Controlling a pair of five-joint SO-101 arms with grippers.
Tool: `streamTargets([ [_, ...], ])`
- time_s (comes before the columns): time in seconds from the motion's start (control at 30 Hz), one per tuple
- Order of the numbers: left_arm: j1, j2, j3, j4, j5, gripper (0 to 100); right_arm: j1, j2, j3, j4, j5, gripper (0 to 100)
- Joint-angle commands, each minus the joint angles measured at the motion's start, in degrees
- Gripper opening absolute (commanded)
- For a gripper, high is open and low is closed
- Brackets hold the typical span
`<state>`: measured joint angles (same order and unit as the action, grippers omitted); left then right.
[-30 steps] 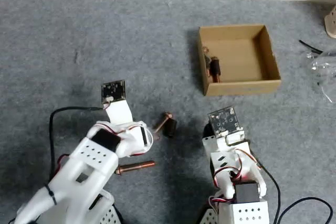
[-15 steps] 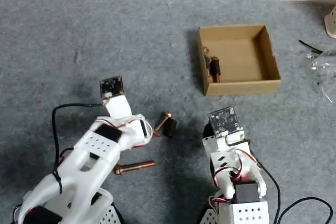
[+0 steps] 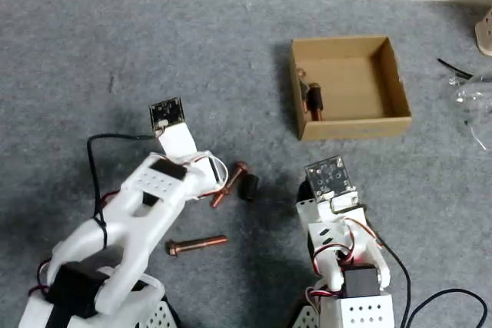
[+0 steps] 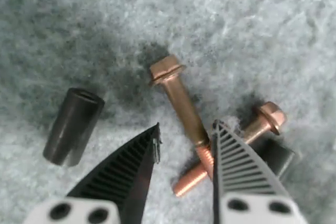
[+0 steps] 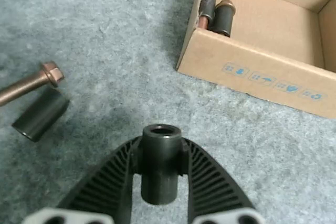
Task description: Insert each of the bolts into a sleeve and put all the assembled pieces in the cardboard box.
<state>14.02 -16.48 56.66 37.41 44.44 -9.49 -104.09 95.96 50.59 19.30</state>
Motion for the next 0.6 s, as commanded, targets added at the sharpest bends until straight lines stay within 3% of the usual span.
streamTargets([
  [0.0, -2.2, 1.5, -0.9, -0.3, 0.3, 15, 0.6, -1.2, 4.8, -2.2, -0.6, 0.4],
  [0.57, -4.8, 1.7, -2.5, -0.8, -0.1, 15, 0.6, -1.2, 4.8, -2.2, -0.6, 0.4],
])
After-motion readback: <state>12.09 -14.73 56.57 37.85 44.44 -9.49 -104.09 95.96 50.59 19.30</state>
